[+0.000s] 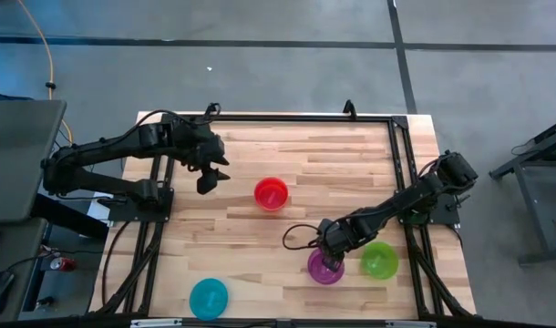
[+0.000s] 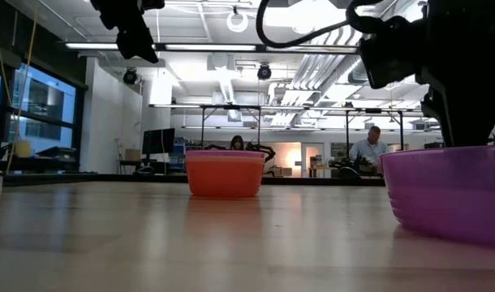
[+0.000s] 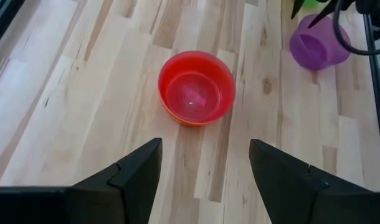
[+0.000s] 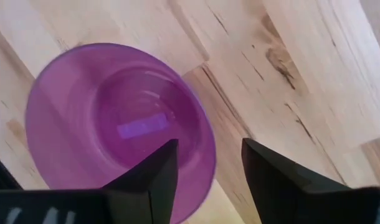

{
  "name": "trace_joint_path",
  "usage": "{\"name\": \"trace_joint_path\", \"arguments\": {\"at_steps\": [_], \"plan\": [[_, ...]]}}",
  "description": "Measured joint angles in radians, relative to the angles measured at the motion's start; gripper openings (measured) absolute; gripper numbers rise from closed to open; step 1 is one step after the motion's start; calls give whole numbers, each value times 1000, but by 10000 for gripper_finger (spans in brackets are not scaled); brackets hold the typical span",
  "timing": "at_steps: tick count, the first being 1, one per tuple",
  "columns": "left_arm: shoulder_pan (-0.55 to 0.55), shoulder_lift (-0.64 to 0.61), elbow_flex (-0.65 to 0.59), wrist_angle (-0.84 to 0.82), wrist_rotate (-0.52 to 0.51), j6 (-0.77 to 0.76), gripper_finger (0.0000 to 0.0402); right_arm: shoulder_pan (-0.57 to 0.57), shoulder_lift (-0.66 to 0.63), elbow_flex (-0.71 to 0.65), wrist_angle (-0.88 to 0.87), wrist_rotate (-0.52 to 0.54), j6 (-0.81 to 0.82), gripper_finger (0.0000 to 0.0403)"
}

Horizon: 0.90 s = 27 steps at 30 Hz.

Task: Nest bowls inside each other
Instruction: Stack the violet bowl on top of the pink bowl

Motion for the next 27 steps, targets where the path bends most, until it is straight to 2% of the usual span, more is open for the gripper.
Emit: {"name": "trace_joint_path", "arguments": {"at_steps": [13, 23, 27], "plan": [[0, 1, 0, 0, -2, -10, 230, -31, 0, 0, 7, -1, -11, 149], [-3, 1, 0, 0, -4, -10, 230, -48, 0, -31, 36, -65, -12, 148], [-3, 1, 0, 0, -4, -8, 230, -48, 0, -31, 37, -68, -16, 130]]}}
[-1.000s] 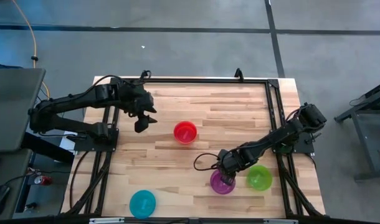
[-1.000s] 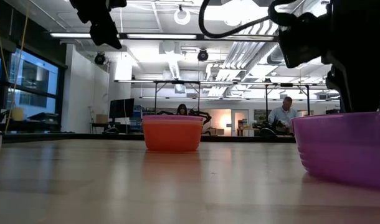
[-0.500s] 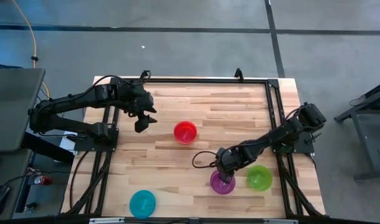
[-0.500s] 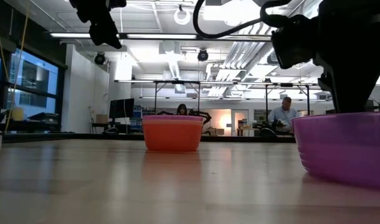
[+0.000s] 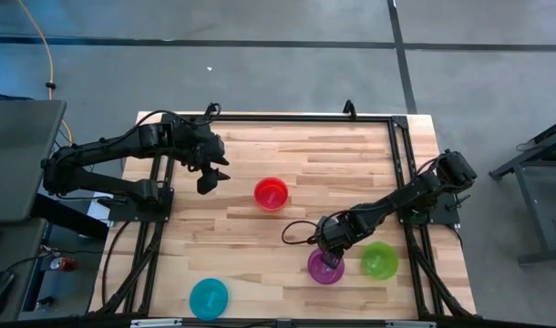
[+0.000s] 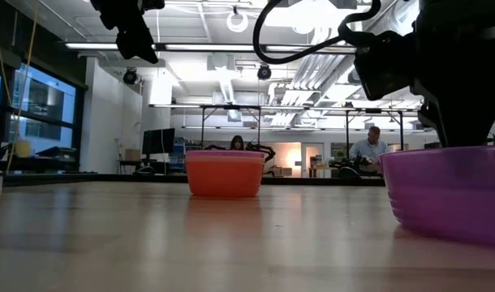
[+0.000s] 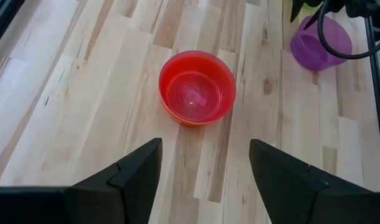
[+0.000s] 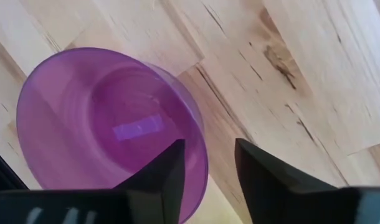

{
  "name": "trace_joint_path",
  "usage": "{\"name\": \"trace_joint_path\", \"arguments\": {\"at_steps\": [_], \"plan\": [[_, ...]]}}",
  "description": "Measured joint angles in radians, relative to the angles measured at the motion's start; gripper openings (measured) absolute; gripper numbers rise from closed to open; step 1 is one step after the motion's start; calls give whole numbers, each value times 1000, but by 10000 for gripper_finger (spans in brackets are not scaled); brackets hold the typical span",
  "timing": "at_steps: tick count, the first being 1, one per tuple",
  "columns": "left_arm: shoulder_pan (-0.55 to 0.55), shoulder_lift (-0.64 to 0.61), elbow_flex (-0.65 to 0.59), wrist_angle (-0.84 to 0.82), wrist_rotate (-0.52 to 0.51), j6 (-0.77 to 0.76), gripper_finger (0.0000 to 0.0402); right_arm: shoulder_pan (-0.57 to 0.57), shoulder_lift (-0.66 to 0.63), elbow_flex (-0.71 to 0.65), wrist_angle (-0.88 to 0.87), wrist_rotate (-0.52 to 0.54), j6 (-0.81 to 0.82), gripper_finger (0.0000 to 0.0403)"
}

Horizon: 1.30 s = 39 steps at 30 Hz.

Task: Nest bowls inside each other
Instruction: Stack the violet bowl on top of the pink bowl

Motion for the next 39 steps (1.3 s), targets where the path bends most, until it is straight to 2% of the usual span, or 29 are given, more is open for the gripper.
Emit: {"name": "trace_joint_path", "arguments": {"at_steps": [11, 19, 27, 33, 39], "plan": [[0, 0, 0, 0, 0, -2, 230, -10, 0, 0, 0, -3, -7, 6], [0, 0, 0, 0, 0, -18, 230, -19, 0, 0, 0, -10, 26, 2], [0, 0, 1, -3, -1, -18, 230, -101, 1, 40, -23, -33, 47, 1], [0, 1, 1, -48, -61, -15, 230, -184, 1, 125, -134, -39, 32, 0], [0, 1, 1, -96, -120, 0, 230, -289, 1, 243, -267, -39, -73, 0]]}}
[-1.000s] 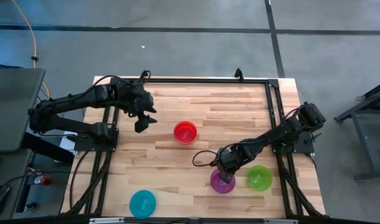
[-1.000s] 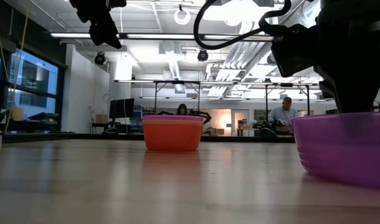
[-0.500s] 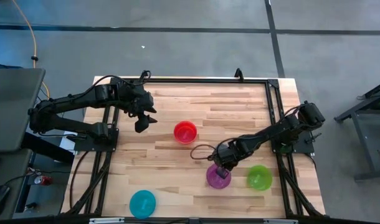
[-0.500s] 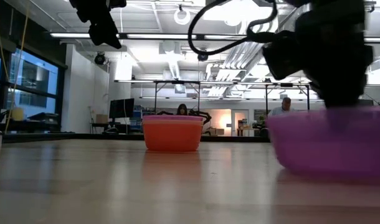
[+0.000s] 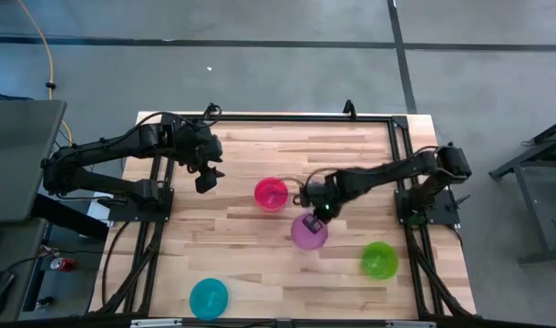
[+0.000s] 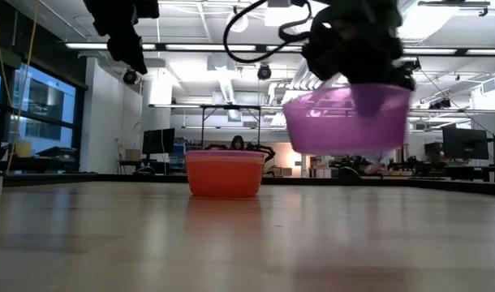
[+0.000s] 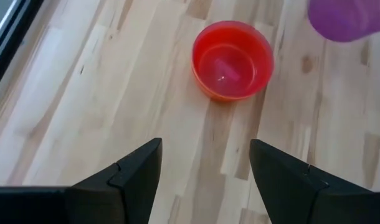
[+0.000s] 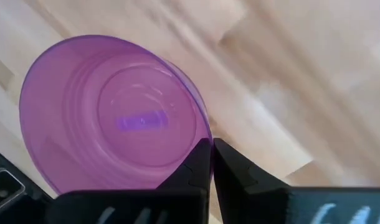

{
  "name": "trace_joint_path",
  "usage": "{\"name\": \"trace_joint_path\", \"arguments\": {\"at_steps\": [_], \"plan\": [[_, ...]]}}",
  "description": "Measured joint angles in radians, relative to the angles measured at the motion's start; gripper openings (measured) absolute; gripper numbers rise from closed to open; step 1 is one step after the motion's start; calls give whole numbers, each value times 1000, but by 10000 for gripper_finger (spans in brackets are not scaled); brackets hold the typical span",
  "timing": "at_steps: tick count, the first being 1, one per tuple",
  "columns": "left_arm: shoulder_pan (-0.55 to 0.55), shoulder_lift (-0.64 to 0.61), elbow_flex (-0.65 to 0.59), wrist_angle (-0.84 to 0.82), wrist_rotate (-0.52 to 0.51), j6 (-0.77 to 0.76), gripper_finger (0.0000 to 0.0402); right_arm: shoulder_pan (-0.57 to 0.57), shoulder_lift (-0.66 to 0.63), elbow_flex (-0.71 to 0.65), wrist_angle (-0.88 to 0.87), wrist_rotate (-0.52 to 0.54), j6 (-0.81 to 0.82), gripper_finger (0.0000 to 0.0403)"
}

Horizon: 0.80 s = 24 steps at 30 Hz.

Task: Nest bowls inside each other
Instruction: Stack the violet bowl on top of the pink bowl

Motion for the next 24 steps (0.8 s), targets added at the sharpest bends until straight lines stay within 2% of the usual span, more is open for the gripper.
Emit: {"name": "trace_joint_path", "arguments": {"at_steps": [8, 14, 24], "plan": [[0, -23, 0, -3, -3, 35, 230, -167, 0, 145, -54, 61, -107, 0], [0, -92, 0, -2, -51, 38, 230, -275, 0, 180, -11, 80, -125, 0], [0, -205, 0, -2, -94, 7, 230, -318, 60, 181, 103, 28, -124, 0]]}}
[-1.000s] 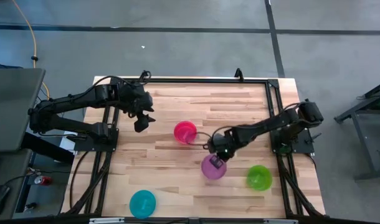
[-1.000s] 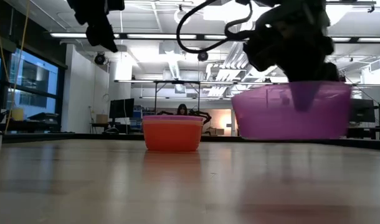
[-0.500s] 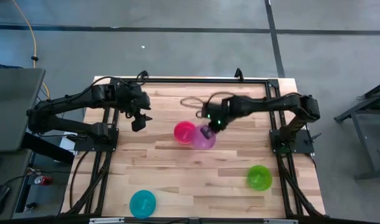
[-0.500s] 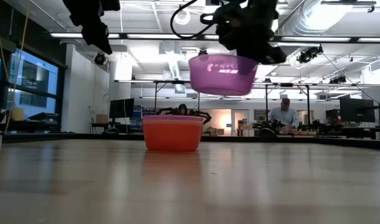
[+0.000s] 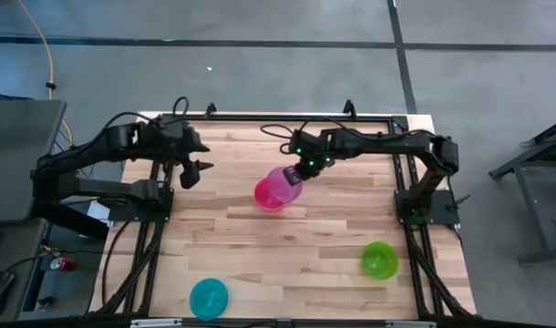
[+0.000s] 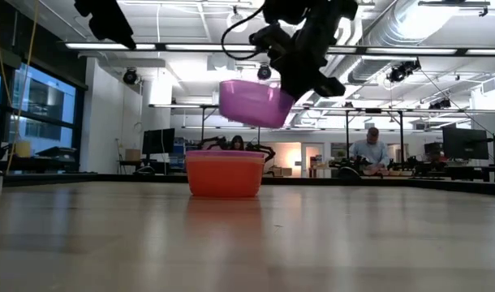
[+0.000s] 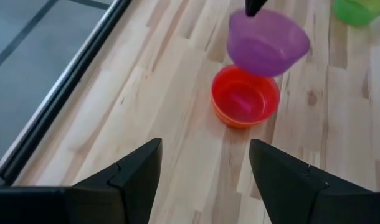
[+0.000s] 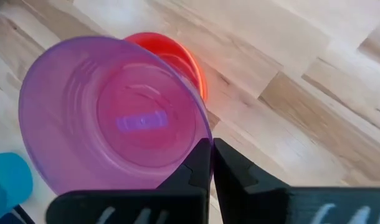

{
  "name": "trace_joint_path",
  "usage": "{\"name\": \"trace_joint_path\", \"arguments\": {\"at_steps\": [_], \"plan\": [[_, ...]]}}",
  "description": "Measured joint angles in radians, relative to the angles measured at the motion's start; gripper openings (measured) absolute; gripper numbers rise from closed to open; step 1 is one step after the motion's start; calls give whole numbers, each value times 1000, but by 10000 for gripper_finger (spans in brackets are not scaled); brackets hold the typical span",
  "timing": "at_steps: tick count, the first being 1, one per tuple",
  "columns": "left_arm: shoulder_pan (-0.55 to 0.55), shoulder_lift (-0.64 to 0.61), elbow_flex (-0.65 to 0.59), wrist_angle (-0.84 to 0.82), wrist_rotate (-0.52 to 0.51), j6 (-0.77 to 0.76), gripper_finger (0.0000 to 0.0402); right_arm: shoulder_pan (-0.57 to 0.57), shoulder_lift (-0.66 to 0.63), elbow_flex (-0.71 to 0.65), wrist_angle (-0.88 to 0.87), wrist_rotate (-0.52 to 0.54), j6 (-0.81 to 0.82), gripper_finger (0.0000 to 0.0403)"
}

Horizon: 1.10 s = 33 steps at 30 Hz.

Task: Nest bowls inside each other
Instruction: Stack the violet bowl on top of the pink bowl

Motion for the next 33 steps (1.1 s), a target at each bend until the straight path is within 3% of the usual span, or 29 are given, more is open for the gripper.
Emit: {"name": "trace_joint_path", "arguments": {"at_steps": [15, 33], "plan": [[0, -16, 0, 0, -7, -10, 230, 0, 88, 0, 153, -20, 25, 0], [0, -16, 0, 0, -7, -18, 230, 1, 177, 0, 175, -57, 27, 0]]}}
